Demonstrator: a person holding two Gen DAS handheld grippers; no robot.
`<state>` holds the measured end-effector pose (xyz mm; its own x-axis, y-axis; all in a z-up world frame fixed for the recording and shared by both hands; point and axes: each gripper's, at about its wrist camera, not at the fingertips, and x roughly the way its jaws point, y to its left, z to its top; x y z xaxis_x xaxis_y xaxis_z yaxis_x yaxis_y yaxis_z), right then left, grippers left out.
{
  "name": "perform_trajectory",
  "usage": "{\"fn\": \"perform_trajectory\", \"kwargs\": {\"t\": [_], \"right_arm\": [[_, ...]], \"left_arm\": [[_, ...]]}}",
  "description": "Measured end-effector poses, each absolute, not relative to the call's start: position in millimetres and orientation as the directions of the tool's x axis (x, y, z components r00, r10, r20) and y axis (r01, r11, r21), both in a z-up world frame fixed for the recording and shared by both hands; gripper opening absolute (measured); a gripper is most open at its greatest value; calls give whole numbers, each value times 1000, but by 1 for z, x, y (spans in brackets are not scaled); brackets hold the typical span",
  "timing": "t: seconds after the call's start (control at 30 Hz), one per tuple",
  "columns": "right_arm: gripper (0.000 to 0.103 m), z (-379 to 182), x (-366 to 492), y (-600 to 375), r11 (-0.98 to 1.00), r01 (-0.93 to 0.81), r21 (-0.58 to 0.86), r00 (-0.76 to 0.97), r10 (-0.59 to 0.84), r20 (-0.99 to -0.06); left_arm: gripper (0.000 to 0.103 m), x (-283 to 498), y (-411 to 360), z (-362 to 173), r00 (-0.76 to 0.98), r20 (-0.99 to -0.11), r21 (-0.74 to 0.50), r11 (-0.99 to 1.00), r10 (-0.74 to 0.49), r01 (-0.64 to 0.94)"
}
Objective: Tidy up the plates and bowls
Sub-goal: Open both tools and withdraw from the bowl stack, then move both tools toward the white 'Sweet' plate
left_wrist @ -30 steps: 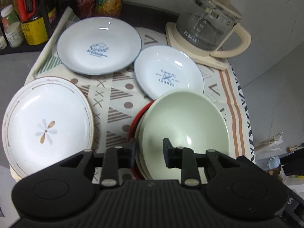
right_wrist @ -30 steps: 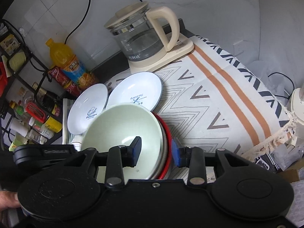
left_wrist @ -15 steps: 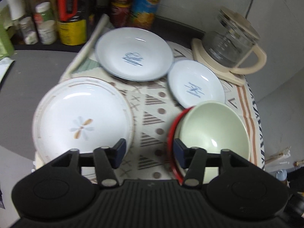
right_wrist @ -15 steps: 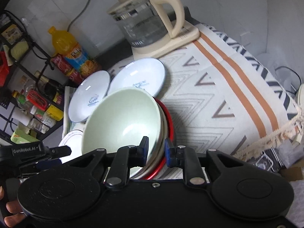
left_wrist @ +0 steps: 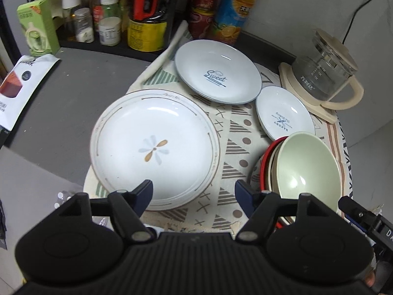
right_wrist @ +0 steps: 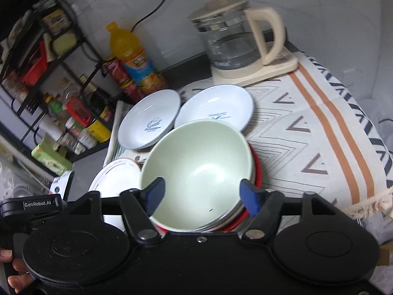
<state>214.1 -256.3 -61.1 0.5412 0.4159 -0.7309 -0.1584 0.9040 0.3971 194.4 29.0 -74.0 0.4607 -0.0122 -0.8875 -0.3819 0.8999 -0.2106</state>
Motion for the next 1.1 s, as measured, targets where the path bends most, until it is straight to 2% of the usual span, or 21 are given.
{"fn": "perform_trajectory", "kwargs": {"t": [0.1,0.23,0.37,0.57,0.7,1.1], "right_arm": [[82,-58,211,-247,895,-196,401,535,440,-721],[96,-53,209,-235,884,-239,402,528,466,-710],[102,-48,206,-216,861,-300,410,506,508,-697],[103,-47,200,-193,830,-372,415,481,555,-679],[103,-49,197,-180,829,-394,398,485,555,-676],[103,-58,196,-133,867,-432,246,518,463,-719]], "left_arm": [[73,187,34,-70,474,-881,-207,897,3,-391],[83,178,42,-66,484,-875,-211,896,4,-390],[87,169,51,-62,492,-871,-208,902,6,-379],[98,158,62,-63,511,-859,-260,897,-45,-357],[103,157,65,-63,519,-854,-224,921,-28,-320],[103,177,97,-79,477,-876,-176,968,-72,-177]]}}
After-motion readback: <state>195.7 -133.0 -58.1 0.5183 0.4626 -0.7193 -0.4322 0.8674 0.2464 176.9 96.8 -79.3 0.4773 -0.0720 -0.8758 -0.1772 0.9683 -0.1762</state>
